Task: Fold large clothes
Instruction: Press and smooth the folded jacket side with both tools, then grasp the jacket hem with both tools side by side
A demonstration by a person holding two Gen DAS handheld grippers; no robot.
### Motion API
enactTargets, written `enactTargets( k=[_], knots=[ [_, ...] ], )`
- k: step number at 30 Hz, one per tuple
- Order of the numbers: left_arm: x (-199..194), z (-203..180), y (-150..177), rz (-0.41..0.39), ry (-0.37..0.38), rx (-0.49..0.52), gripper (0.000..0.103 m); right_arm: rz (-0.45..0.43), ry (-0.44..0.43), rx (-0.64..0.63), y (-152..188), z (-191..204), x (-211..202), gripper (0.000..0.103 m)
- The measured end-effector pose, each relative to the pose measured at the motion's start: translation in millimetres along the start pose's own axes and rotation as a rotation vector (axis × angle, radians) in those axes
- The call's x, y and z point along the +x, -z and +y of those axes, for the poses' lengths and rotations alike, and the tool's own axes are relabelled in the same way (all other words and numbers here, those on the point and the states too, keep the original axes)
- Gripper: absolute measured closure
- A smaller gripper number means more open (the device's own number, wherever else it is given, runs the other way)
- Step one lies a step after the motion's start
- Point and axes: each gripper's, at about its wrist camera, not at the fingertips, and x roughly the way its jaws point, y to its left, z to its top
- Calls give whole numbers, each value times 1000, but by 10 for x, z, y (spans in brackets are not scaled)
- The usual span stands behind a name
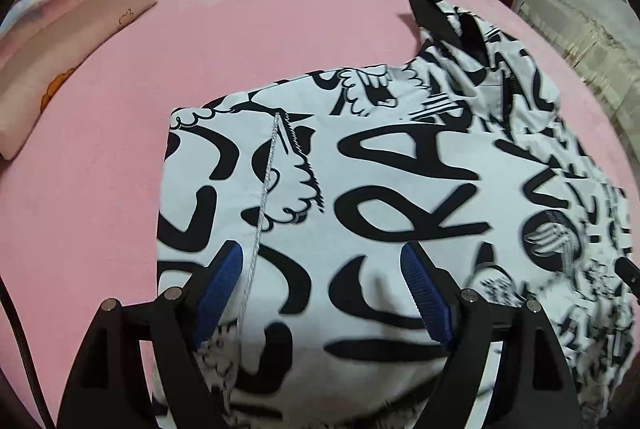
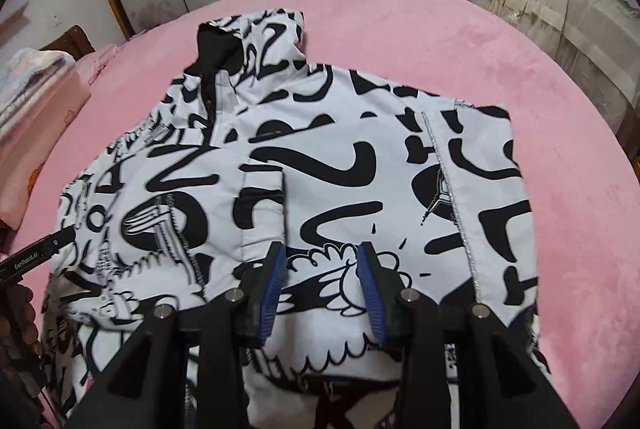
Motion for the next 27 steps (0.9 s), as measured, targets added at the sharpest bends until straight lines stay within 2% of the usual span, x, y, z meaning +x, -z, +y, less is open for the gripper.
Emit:
enactTargets(
  k=[8,12,15,20,27],
  knots=[
    [-558,-76,145,-1,53,57,21,-50,-16,-5,40,10,-488,63],
    [-814,-92,193,1,84,58,21,-74,-13,-2,67,-15,-716,52],
    [-981,-56,214,1,79,43,21,-89,-17,9,97,-45,-877,48],
    [-1198,11,321,16,38,34,21,-100,-27,24,200,-107,-1120,48],
    [-1636,40,589,-23,42,68,21,-126,-17,27,455,-218,-1537,48]
  ],
)
